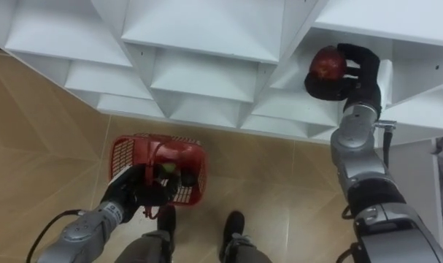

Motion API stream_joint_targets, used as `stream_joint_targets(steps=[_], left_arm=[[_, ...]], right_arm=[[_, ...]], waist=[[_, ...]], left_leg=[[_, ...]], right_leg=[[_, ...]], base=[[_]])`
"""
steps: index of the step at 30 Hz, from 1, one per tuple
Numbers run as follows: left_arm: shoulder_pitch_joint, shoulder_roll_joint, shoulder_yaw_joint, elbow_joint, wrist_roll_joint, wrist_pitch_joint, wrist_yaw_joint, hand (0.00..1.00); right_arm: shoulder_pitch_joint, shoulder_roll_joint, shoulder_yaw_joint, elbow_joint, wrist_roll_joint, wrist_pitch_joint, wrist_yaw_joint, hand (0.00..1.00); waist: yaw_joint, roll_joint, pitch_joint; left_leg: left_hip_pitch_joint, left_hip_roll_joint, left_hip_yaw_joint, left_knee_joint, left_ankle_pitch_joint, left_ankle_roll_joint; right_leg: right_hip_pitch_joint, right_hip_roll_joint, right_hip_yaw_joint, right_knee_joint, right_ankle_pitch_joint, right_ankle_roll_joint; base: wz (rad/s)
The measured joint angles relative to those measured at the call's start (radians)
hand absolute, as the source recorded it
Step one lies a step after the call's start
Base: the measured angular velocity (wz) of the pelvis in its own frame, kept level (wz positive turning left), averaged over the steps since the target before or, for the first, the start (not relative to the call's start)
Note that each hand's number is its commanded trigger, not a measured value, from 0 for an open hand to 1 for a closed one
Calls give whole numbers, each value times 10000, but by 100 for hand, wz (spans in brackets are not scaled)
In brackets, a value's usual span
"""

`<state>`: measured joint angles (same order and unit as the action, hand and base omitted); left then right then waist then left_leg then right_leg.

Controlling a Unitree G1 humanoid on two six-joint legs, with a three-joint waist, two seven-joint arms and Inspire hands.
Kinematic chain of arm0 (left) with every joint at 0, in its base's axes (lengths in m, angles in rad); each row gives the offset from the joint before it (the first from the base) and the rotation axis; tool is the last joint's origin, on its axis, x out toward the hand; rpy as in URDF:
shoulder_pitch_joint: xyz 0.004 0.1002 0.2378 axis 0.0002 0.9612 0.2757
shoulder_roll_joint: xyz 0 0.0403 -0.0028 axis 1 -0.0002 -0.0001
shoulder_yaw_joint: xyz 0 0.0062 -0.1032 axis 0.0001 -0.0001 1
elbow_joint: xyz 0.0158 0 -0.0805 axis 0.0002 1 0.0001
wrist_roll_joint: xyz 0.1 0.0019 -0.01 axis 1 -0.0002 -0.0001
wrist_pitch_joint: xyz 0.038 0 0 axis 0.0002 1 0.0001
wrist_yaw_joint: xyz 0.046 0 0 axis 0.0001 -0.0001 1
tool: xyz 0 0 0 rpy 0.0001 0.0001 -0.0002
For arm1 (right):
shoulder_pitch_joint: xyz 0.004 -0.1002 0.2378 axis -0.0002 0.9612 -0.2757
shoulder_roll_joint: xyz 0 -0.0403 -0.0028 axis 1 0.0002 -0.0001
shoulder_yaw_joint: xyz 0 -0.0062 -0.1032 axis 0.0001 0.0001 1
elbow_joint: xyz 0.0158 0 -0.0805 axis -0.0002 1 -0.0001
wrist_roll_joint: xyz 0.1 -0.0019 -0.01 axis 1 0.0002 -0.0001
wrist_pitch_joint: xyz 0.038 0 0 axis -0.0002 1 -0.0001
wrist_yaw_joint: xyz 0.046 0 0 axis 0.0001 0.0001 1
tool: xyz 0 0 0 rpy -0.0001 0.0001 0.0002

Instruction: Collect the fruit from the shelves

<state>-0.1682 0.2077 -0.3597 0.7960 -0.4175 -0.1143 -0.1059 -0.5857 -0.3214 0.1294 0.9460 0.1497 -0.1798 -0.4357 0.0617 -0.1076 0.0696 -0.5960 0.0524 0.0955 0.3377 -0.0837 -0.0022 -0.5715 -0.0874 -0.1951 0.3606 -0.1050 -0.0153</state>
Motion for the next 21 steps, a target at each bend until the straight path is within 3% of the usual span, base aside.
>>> stream_joint_targets(steps=[21], left_arm=[[-21, -34, -168, 23, -27, 6, 154, 100]], right_arm=[[2, 142, 165, -74, 208, -8, -26, 100]], waist=[[14, 6, 2]], left_leg=[[1, 45, -4, 68, 2, -3]], right_leg=[[19, 14, 6, 5, 13, -19]], base=[[0]])
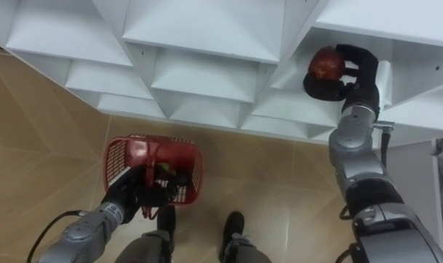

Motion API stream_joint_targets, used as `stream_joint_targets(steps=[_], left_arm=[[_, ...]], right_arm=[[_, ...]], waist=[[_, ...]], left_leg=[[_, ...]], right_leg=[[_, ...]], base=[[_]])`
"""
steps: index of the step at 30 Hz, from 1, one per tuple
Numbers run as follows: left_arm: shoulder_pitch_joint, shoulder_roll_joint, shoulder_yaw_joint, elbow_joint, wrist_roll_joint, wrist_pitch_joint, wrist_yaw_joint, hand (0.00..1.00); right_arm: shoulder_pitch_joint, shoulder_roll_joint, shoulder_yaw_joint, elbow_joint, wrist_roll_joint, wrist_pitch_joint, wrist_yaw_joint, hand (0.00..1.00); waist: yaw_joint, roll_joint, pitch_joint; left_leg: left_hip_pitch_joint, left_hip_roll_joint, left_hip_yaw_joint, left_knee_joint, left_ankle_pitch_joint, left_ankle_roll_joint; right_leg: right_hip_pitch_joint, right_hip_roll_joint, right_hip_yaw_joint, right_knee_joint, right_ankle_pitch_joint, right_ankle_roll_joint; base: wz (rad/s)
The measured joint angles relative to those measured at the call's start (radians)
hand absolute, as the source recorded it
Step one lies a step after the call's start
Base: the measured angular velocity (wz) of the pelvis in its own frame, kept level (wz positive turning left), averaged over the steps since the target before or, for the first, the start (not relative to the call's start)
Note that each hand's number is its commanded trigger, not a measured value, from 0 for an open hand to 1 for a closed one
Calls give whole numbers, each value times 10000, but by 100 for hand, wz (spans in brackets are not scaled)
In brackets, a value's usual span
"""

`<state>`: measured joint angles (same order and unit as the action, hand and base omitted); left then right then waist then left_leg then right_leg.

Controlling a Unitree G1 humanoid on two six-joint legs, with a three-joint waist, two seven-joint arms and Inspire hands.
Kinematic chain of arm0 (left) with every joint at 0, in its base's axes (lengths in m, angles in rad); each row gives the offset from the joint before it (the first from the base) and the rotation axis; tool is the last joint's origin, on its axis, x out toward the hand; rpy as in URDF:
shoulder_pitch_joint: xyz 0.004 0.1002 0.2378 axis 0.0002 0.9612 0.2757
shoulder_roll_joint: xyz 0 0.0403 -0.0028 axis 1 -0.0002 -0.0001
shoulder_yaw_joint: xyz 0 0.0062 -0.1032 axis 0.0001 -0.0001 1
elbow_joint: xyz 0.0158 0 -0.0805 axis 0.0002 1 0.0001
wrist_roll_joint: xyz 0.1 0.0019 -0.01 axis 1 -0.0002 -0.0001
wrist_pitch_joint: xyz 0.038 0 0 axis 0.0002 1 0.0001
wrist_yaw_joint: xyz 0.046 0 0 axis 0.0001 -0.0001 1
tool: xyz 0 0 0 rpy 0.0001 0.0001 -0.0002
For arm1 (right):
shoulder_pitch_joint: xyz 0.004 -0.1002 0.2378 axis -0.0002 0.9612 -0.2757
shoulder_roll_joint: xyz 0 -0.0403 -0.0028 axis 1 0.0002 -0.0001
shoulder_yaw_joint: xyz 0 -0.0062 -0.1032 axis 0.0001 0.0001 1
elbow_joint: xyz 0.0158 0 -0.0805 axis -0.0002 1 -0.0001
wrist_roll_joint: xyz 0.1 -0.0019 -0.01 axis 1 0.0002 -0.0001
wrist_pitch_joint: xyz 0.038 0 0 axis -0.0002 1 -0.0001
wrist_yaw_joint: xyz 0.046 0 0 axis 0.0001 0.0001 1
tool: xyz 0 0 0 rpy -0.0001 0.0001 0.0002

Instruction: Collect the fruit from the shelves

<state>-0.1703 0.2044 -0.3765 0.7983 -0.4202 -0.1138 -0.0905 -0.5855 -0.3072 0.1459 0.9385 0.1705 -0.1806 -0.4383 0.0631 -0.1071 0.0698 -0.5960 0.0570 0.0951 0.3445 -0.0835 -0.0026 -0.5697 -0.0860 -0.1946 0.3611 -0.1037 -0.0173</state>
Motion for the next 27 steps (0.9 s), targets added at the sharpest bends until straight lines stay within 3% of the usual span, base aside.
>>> stream_joint_targets(steps=[7, 13, 19, 20, 22, 27], left_arm=[[-81, -54, -5, -112, -7, -3, -6, 100], [-85, -156, 105, -550, 18, -109, 23, 100], [48, -291, 286, -865, 206, -207, 18, 100], [169, -292, 248, -1025, 200, -238, 14, 100], [322, -305, 192, -1196, 204, -308, -16, 100], [571, -370, 148, -1212, 183, -498, -103, 100]], right_arm=[[49, 64, 311, -511, -247, -35, 476, 100], [1124, 119, 657, -2101, -674, -236, 623, 100], [2689, 150, 710, -3491, -659, -376, 1253, 100], [2983, 183, 765, -3705, -633, -397, 1363, 100], [3335, 321, 802, -3849, -534, -478, 1628, 100], [4215, 601, 1876, -4145, -512, -464, 2925, 100]], waist=[[-4, 55, -7], [10, 284, -63], [-40, 528, -239], [-45, 587, -313], [-62, 652, -385], [-65, 842, -500]], left_leg=[[-37, -3, -5, -14, -1, -3], [-64, 5, -4, -9, -7, -6], [-14, 37, 75, -38, -14, -23], [-12, 52, 100, -22, -13, -24], [44, 71, 151, -17, -11, -27], [140, 190, 225, -3, 30, -99]], right_leg=[[-22, 17, -15, -23, 2, -2], [-28, 69, -12, -45, -1, -3], [-67, 120, 71, -25, 0, -18], [-66, 129, 81, -25, 9, -31], [-48, 152, 137, -10, 19, -42], [17, 222, 175, -14, 95, -140]], base=[[0], [0], [-6], [-5], [-8], [-6]])
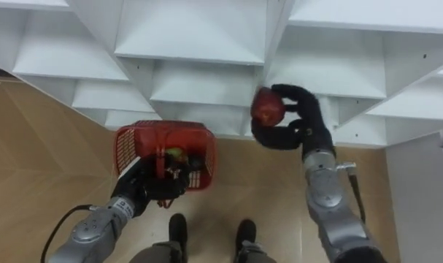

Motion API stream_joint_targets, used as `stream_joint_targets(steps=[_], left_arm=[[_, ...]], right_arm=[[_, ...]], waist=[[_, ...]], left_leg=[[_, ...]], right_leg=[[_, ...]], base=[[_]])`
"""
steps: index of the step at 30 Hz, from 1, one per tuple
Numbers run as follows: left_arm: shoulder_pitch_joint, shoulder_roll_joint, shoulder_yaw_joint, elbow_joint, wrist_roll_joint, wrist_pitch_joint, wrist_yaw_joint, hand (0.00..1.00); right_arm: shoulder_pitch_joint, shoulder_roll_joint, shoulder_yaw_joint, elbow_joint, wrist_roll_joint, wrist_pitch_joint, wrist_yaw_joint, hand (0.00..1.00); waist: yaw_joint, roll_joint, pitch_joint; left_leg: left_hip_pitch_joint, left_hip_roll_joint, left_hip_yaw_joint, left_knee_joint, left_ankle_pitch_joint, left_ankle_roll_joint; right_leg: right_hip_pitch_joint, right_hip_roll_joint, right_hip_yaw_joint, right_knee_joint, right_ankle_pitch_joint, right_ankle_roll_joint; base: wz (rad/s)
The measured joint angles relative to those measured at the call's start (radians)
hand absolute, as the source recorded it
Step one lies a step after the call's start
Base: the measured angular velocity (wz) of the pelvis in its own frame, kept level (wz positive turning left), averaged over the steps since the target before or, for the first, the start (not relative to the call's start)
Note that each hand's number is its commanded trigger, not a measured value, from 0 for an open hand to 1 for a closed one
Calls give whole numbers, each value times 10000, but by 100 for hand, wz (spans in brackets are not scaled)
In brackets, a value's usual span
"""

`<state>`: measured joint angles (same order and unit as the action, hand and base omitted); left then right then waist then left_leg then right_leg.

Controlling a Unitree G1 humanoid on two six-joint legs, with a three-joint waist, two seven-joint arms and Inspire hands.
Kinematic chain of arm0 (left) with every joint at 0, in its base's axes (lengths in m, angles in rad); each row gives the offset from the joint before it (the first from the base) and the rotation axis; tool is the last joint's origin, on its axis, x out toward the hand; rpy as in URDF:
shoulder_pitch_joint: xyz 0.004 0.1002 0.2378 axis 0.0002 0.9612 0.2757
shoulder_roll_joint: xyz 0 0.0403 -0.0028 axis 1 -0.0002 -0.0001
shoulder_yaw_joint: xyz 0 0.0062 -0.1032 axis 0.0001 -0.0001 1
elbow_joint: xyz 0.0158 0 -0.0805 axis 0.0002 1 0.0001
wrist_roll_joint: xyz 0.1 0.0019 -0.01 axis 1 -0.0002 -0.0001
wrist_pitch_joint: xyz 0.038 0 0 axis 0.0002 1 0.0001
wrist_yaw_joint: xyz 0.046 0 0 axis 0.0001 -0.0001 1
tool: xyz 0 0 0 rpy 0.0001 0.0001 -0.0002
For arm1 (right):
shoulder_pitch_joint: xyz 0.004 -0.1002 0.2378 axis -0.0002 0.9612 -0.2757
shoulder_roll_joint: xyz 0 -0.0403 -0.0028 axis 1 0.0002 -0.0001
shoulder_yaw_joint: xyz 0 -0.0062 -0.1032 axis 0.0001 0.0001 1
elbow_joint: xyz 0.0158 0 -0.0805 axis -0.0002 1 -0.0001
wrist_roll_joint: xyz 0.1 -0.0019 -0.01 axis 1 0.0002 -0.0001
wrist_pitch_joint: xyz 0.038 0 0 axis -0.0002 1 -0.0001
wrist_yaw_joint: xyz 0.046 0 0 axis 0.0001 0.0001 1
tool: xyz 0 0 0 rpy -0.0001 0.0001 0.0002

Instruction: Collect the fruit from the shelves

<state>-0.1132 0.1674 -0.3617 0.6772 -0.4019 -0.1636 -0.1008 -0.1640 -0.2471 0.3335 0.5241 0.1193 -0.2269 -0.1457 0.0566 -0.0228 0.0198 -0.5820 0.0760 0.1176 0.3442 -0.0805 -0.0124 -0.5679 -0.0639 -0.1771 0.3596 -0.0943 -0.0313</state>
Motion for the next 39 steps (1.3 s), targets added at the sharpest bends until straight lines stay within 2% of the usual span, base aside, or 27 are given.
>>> stream_joint_targets(steps=[5, 9, 15, 23, 39], left_arm=[[457, -24, -196, -193, 9, -119, -152, 100], [617, -160, -450, -212, 8, -226, -278, 100], [784, -127, -554, -206, 7, -268, -285, 100], [840, -139, -556, -206, 37, -277, -251, 100], [865, -105, -590, -207, 20, -315, -156, 100]], right_arm=[[716, 351, 638, -357, 31, -2, 1019, 100], [1205, 411, 978, -736, 24, -6, 1924, 100], [1561, 501, 967, -783, 83, -3, 2545, 100], [1549, 518, 961, -823, 39, 31, 2901, 100], [1563, 582, 1037, -1098, -163, 100, 2926, 100]], waist=[[30, 123, -26], [-7, 237, -32], [-146, 254, -27], [-237, 255, -26], [-244, 253, -25]], left_leg=[[-11, 45, -122, 10, 55, -79], [-6, 38, -104, -51, 85, -80], [2, 36, -56, -109, 110, -77], [-12, 68, 143, -184, 115, -73], [-14, 75, 191, -214, 112, -78]], right_leg=[[25, 122, 126, -173, 72, -33], [15, 149, 148, -193, 117, -30], [-4, 142, 131, -190, 153, -37], [-126, 140, 161, -188, 191, -40], [-208, 150, 222, -163, 169, -56]], base=[[-1], [-1], [0], [-5], [0]])
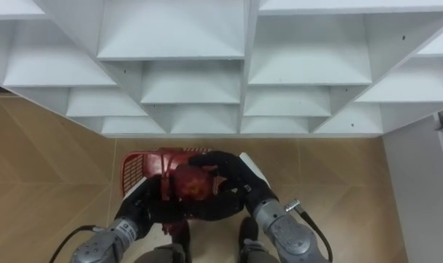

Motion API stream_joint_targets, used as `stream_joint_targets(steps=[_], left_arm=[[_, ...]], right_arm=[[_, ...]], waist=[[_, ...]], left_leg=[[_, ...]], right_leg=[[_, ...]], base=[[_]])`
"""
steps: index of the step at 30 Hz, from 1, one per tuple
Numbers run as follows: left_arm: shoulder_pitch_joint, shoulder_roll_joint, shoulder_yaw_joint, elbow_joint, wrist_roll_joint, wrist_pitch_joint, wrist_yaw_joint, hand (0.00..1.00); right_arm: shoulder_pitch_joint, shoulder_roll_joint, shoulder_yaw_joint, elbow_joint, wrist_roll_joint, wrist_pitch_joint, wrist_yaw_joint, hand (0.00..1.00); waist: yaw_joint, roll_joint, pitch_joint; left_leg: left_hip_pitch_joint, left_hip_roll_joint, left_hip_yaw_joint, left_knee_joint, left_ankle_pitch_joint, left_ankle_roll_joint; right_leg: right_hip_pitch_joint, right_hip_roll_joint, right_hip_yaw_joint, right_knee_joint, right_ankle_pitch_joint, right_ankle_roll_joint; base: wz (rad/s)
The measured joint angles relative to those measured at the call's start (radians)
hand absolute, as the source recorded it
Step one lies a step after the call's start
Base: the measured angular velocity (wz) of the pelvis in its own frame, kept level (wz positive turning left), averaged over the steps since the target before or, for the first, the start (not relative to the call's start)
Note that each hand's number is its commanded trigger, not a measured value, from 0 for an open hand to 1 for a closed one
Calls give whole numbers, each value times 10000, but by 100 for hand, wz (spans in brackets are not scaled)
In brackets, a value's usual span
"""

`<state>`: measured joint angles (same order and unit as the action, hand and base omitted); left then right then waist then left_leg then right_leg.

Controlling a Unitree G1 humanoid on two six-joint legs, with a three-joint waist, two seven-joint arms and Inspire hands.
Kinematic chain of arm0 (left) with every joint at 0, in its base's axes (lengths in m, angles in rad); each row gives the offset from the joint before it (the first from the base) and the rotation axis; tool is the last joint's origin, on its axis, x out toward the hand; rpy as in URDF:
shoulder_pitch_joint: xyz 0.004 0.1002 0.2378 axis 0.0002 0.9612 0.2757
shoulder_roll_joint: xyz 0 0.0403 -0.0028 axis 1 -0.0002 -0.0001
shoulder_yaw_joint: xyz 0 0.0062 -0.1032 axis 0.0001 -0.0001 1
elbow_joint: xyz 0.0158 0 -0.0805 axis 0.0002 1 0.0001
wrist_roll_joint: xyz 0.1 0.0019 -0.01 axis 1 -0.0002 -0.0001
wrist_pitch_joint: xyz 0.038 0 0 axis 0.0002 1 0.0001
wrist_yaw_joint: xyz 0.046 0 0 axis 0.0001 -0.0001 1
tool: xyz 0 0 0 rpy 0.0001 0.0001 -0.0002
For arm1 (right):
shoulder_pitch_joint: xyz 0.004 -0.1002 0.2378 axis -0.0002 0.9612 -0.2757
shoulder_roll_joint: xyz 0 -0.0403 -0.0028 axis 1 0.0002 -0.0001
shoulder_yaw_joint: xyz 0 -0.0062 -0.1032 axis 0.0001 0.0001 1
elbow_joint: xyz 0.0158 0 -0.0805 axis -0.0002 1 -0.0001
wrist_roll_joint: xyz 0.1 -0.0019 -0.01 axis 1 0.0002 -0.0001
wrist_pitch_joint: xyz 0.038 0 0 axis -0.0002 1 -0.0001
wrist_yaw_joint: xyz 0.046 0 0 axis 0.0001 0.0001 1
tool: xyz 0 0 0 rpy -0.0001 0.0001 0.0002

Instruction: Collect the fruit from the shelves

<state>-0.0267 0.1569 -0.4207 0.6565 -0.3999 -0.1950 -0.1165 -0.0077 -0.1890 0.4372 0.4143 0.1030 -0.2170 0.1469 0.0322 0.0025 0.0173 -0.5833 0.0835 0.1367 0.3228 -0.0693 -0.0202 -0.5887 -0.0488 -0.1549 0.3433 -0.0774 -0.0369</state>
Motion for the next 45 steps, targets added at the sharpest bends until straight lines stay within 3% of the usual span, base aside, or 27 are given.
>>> stream_joint_targets(steps=[22, 45], left_arm=[[-48, -106, -55, -3, -7, 0, 60, 100], [-364, -45, -62, -1, -59, 0, 50, 100]], right_arm=[[-108, -64, -29, 12, -727, -1, -448, 100], [-134, 21, -270, 175, -306, -51, -927, 100]], waist=[[-82, -12, 7], [-535, -138, 92]], left_leg=[[-32, -10, 11, -15, 1, 2], [-164, -7, 2, -1, -1, 3]], right_leg=[[-39, -12, 50, 26, -1, 4], [-146, -7, 60, 17, -2, 6]], base=[[0], [0]])
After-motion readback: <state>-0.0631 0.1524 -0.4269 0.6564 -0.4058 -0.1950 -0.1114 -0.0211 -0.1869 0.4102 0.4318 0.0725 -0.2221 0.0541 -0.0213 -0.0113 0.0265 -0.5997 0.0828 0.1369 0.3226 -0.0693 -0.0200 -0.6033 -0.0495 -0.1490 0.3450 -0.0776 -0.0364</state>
